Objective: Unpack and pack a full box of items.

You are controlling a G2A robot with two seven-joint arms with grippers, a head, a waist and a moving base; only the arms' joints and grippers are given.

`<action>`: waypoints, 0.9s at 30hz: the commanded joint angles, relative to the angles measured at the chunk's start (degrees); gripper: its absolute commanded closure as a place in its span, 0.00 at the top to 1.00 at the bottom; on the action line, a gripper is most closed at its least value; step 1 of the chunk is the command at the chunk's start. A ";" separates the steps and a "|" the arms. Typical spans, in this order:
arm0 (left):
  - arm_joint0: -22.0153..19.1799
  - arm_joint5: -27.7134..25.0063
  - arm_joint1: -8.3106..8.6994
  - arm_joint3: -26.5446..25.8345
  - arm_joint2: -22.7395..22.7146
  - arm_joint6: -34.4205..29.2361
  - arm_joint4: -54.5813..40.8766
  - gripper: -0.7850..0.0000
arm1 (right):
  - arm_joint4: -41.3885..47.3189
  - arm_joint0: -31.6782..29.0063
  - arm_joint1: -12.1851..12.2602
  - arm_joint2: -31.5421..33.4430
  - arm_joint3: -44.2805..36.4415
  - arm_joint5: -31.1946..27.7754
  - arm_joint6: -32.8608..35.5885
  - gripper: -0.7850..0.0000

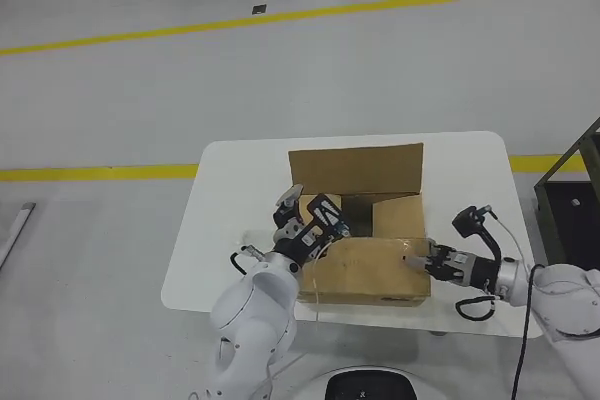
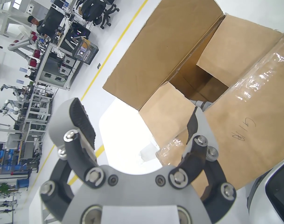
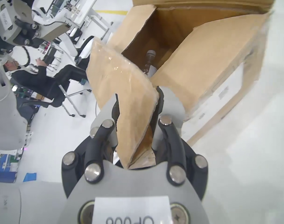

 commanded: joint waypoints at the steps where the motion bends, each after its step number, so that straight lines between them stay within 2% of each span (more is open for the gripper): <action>1: -0.02 0.36 0.04 0.34 -0.39 -0.18 -0.38 1.00 | 3.43 -0.58 0.30 1.10 -0.35 -0.29 2.33 0.42; 7: 0.02 0.35 0.26 0.77 -0.86 0.07 -0.66 1.00 | 3.46 -3.18 1.24 2.30 -3.51 -4.45 8.37 0.50; 9: -0.18 0.30 0.30 0.91 -0.82 0.19 -0.76 1.00 | 0.51 -4.29 1.51 2.49 -5.29 -6.18 8.93 0.58; 11: -0.54 0.30 0.33 0.99 -0.68 0.34 -0.89 1.00 | -1.54 -5.74 1.64 2.57 -7.12 -8.04 7.70 0.91; 13: -0.93 0.35 0.34 1.06 -0.55 0.44 -1.11 1.00 | -3.63 -7.39 1.77 2.90 -9.04 -10.53 6.06 0.89; 14: -1.12 0.41 0.34 1.06 -0.49 0.44 -1.22 1.00 | -5.12 -8.18 1.86 3.22 -10.14 -11.92 5.38 0.98; 21: -1.73 0.14 0.47 0.63 -0.35 0.13 -1.72 1.00 | -14.35 -13.95 2.20 5.69 -15.46 -16.15 -1.30 1.00; 27: -2.16 0.19 0.58 -0.32 -0.46 -0.37 -2.17 1.00 | -13.46 -17.70 2.67 7.08 -16.89 -19.00 -3.61 1.00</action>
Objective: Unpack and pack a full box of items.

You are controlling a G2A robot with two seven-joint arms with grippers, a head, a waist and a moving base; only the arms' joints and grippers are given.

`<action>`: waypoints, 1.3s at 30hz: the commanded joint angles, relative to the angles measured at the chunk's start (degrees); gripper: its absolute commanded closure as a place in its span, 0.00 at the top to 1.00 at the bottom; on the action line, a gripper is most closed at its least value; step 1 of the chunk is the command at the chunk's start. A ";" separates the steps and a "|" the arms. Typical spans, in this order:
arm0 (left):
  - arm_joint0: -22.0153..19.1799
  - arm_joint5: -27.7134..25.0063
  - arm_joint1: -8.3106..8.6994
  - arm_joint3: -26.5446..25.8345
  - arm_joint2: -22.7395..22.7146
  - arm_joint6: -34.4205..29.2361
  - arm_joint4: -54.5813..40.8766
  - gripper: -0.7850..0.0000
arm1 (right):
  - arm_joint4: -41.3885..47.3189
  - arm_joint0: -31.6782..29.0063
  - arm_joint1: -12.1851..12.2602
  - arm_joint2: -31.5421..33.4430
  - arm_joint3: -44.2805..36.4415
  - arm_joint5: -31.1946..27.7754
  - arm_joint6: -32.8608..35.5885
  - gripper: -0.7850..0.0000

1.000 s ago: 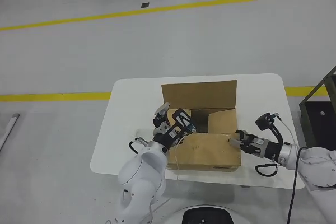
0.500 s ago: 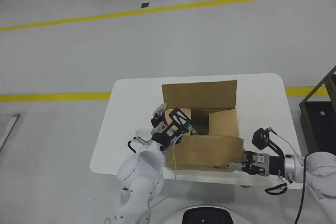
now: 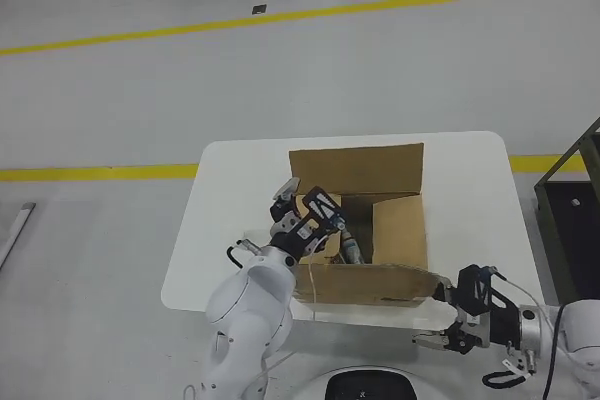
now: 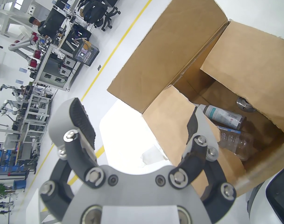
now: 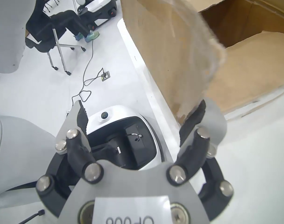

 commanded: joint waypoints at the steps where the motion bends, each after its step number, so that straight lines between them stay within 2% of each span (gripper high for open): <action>1: -0.12 0.17 0.03 -0.23 -0.02 -0.11 -0.04 1.00 | 0.54 -0.70 0.22 0.35 -0.17 -0.83 0.27 1.00; 19: -0.56 0.80 0.39 -0.66 0.15 -0.59 -0.55 1.00 | -3.62 -1.19 1.63 -2.71 0.11 -1.73 2.06 1.00; 29: -0.29 0.43 0.52 0.59 1.29 -0.72 -1.31 1.00 | 7.84 -5.66 2.94 7.10 3.81 -1.72 -0.34 1.00; 32: -0.10 0.73 0.55 1.05 1.89 -0.48 -1.33 1.00 | 10.97 -6.16 3.17 10.52 5.39 -0.06 -2.33 1.00; 36: -0.30 0.95 0.57 1.54 2.36 -0.24 -1.36 1.00 | 14.46 -6.71 3.19 11.60 5.17 0.28 -5.32 1.00; 39: -0.41 0.87 0.62 1.73 2.47 -0.33 -1.42 1.00 | 17.14 -7.00 3.19 11.36 5.20 0.20 -6.88 0.87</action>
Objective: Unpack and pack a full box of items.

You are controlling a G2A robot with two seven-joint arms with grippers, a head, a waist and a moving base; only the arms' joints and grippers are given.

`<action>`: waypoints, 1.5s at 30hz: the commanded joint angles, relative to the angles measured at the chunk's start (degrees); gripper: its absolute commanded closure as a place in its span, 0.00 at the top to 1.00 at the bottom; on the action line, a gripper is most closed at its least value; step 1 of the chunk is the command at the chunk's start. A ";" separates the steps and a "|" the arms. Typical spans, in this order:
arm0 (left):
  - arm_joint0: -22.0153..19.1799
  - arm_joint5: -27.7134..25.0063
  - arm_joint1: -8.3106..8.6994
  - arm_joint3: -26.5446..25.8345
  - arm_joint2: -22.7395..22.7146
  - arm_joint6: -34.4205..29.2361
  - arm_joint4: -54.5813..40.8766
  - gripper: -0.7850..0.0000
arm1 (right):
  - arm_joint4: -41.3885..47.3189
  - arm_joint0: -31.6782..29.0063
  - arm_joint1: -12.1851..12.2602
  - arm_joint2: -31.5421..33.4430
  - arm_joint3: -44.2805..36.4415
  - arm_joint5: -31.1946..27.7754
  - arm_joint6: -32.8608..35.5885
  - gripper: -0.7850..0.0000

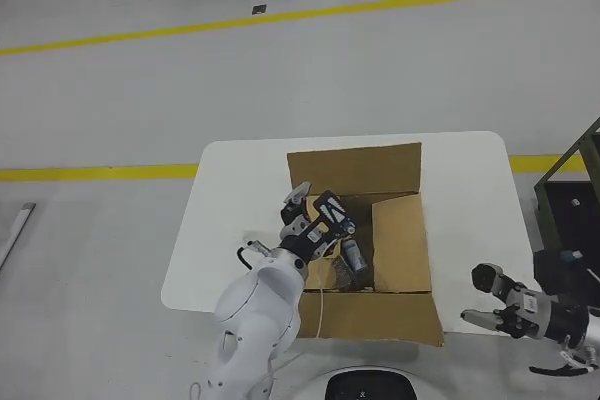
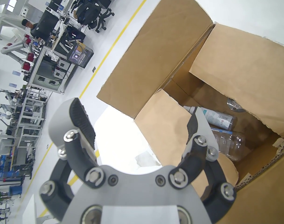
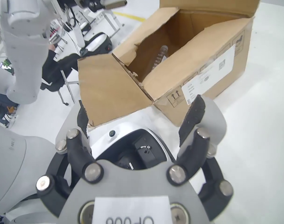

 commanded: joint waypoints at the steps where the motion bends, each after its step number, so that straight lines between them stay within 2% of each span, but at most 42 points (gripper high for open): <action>1: 0.02 0.02 0.04 0.08 -0.03 -0.03 -0.04 1.00 | 2.37 -0.22 -0.01 -0.78 -0.08 -0.42 -0.70 0.81; 2: 0.05 0.02 0.08 0.13 -0.14 -0.04 -0.01 1.00 | 3.26 -0.24 0.01 -1.19 0.03 -0.38 -0.70 0.67; 3: 0.08 0.07 0.11 0.11 -0.28 -0.02 -0.03 1.00 | 3.89 -0.18 0.01 -1.71 -0.02 -0.02 -0.79 0.48; 4: 0.11 0.21 0.14 0.10 -0.48 -0.10 0.02 1.00 | 4.51 -0.09 -0.03 -2.47 0.02 0.39 -1.16 0.36; 5: 0.11 0.29 0.18 0.03 -0.64 -0.12 0.05 1.00 | 4.72 0.16 -0.08 -3.17 0.15 0.97 -1.64 0.29; 6: 0.09 0.40 0.21 0.00 -0.80 -0.11 0.15 1.00 | 4.79 0.50 -0.17 -3.94 0.27 1.72 -2.48 0.10; 7: 0.08 0.49 0.24 -0.01 -0.90 -0.07 0.14 1.00 | 4.40 0.88 -0.26 -4.77 0.35 2.60 -3.17 0.00; 12: 0.09 0.84 0.34 -0.04 -1.07 0.12 0.07 1.00 | -3.18 3.76 -0.87 -10.72 0.23 7.40 -6.60 0.00; 14: 0.10 0.84 0.37 -0.05 -1.01 0.17 -0.03 1.00 | -9.86 5.02 -1.00 -12.88 -0.17 8.75 -6.40 0.00; 19: 0.29 0.83 0.44 0.04 -0.71 0.22 -0.45 1.00 | -18.16 6.41 -1.47 -18.63 -0.21 9.50 -8.25 0.00; 27: 0.21 -0.51 0.54 1.08 0.59 0.85 -1.45 1.00 | -21.93 7.67 -1.76 -21.99 1.55 11.36 -9.92 0.00; 30: -0.25 -0.66 0.50 1.79 1.47 1.27 -1.71 1.00 | -22.19 7.46 -1.73 -20.94 0.98 12.10 -11.54 0.00; 35: -1.05 -0.89 0.24 3.84 3.57 1.23 -3.58 1.00 | -21.94 4.68 -1.65 -14.72 -0.83 15.78 -18.31 0.00; 37: -1.36 -1.67 0.13 5.32 4.31 0.53 -5.01 1.00 | -22.42 3.10 -1.69 -11.77 -1.39 17.95 -21.46 0.08; 39: -1.83 -2.12 0.05 6.84 5.19 -0.39 -4.99 1.00 | -22.52 1.70 -1.75 -9.38 -1.47 19.46 -24.00 0.03; 41: -2.29 -1.92 -0.06 8.05 5.99 -0.99 -5.12 1.00 | -22.39 0.82 -1.81 -7.85 -1.37 20.12 -25.26 0.01; 45: -3.42 -2.91 -0.30 11.41 7.97 -4.61 -4.33 1.00 | -22.39 0.10 -1.88 -6.59 -1.25 20.22 -25.79 0.07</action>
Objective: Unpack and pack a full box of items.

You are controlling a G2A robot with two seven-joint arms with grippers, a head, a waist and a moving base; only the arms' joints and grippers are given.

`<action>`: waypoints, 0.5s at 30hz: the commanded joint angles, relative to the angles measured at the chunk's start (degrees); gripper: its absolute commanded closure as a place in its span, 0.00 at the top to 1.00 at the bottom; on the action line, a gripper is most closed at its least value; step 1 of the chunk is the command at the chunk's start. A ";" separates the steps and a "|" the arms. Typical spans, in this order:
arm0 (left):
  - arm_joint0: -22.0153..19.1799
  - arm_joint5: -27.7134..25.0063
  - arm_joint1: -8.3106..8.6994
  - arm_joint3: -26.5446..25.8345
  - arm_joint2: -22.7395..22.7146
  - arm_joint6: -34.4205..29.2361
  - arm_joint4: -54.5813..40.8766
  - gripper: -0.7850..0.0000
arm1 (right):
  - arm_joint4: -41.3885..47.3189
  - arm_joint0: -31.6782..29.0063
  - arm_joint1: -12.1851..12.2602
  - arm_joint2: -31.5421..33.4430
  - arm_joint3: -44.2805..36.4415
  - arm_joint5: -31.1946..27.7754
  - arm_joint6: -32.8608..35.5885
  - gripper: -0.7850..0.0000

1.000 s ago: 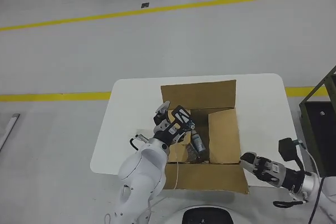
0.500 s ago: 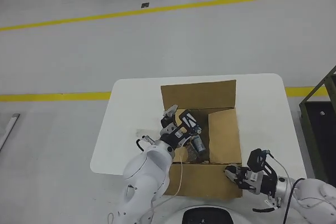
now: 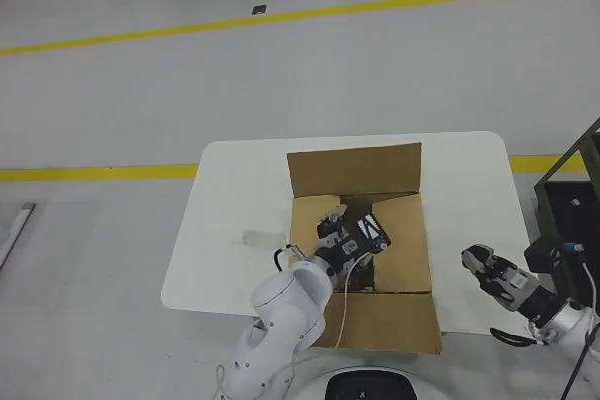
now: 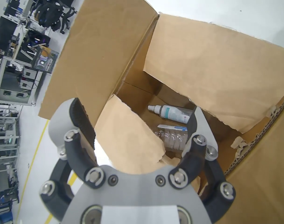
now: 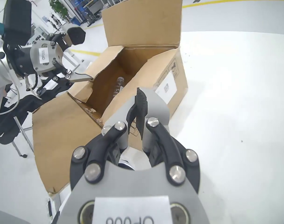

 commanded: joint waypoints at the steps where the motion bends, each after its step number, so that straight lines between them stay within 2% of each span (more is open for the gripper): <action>1: -0.73 -0.74 -0.11 1.77 1.17 -2.23 1.24 1.00 | -0.18 -0.12 -0.03 0.21 -0.09 -0.24 0.09 0.08; 4: -1.36 0.85 -0.43 3.78 1.78 -4.14 0.48 1.00 | -0.70 -0.20 -0.07 0.12 -0.30 -0.68 0.41 0.11; 6: -1.99 1.11 -0.45 4.82 2.54 -5.06 2.80 1.00 | -0.98 -0.11 -0.12 -0.02 -0.32 -0.88 0.42 0.08; 15: -2.11 0.40 -0.03 6.95 3.31 -6.48 10.75 1.00 | -2.24 0.29 -0.27 -0.34 -0.67 -1.61 0.83 0.06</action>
